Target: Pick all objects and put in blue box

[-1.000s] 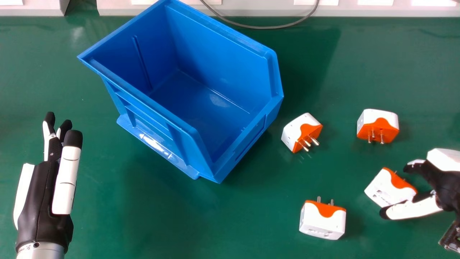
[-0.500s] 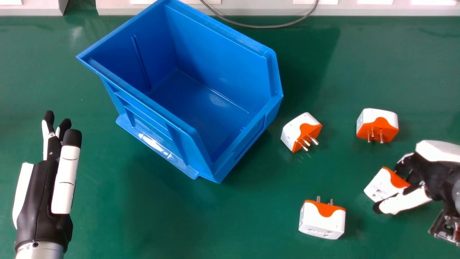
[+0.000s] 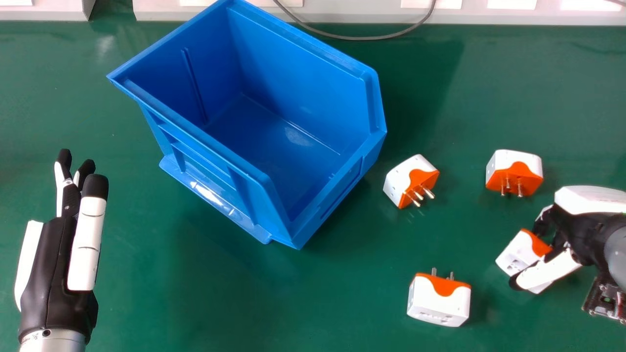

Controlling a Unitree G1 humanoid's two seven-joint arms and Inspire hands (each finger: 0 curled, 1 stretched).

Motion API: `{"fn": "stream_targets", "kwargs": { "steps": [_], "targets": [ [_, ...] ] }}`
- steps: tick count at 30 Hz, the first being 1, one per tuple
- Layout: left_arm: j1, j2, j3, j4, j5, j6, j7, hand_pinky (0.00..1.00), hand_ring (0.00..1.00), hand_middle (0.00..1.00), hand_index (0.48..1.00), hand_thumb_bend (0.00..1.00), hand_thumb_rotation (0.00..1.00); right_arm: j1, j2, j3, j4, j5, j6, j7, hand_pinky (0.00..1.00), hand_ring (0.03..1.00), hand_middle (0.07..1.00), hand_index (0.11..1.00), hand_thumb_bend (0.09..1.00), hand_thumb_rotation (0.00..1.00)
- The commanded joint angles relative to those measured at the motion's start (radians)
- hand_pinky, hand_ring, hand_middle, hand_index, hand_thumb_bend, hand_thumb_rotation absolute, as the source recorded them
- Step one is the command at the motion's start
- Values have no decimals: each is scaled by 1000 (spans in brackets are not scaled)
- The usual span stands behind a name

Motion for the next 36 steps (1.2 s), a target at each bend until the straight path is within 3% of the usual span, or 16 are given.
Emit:
{"fn": "stream_targets", "kwargs": {
  "steps": [1,11,13,15,20,24,31,36],
  "targets": [
    [6,8,8,-19,-11,-6,-4,1000,1000,1000,1000,757,1000,-1,-12,11,27,20,-4,10,414,489,558,593,534,461],
    [6,10,7,-30,-16,6,-7,1000,1000,1000,1000,764,1000,-46,-29,66,130,17,-63,-62,416,492,554,569,483,416],
    [9,9,5,-34,-16,8,-5,1000,1000,1000,1000,765,1000,-56,-39,89,157,1,-81,-86,388,470,527,536,472,301],
    [8,9,5,-35,-17,8,-5,1000,1000,1000,1000,766,1000,-68,-48,111,192,-14,-100,-111,303,399,465,534,491,123],
    [6,10,5,-32,-18,9,-5,1000,1000,1000,1000,764,1000,-93,-55,139,242,-28,-115,-164,194,374,486,505,503,32],
    [10,5,3,-46,-21,15,-2,1000,1000,1000,1000,758,1000,-95,-56,140,261,-21,-125,-235,159,381,496,495,508,10],
    [-1,7,5,-21,-13,2,3,1000,1000,1000,1000,750,1000,-95,-50,133,283,7,-115,-274,153,363,480,513,505,2],
    [5,5,1,-37,-9,6,5,1000,1000,1000,1000,750,1000,-81,-57,118,235,20,-101,-252,153,373,487,504,508,0]
  ]
}}
